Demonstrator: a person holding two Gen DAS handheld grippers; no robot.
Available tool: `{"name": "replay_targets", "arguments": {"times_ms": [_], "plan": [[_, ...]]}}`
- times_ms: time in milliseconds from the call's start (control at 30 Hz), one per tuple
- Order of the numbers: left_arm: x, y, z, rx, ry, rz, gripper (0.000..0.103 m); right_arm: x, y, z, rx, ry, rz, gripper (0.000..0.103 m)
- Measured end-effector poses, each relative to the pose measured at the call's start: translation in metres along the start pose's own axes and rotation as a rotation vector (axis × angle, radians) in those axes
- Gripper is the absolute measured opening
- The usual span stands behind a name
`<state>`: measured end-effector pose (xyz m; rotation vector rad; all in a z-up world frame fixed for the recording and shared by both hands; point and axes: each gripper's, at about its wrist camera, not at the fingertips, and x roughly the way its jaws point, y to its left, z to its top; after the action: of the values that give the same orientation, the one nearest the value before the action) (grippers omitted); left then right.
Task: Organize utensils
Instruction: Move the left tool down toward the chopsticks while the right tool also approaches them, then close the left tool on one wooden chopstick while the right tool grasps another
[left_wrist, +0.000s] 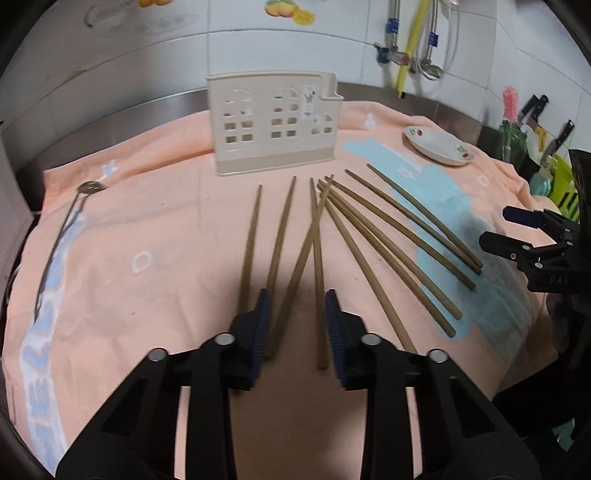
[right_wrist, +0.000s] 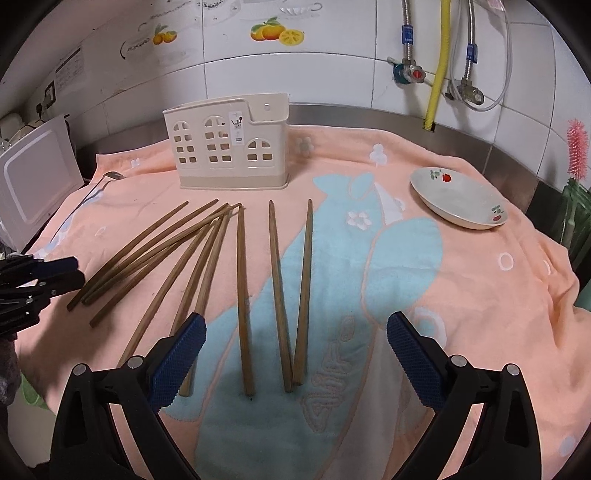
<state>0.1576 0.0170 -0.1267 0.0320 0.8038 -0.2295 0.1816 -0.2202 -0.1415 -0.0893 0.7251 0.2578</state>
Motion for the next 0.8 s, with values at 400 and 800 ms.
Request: {"name": "replay_targets", "arguments": {"times_ms": [400,800], "plan": [[0.043,0.001,0.011,0.018,0.078,-0.046,0.016,0.018,-0.005,0.002,0.005,0.034,0.023,0.076],[0.055,0.009,0.010,0.021,0.110,-0.040,0.011,0.032,-0.009,0.002,0.006,0.063,0.041,0.062]]}}
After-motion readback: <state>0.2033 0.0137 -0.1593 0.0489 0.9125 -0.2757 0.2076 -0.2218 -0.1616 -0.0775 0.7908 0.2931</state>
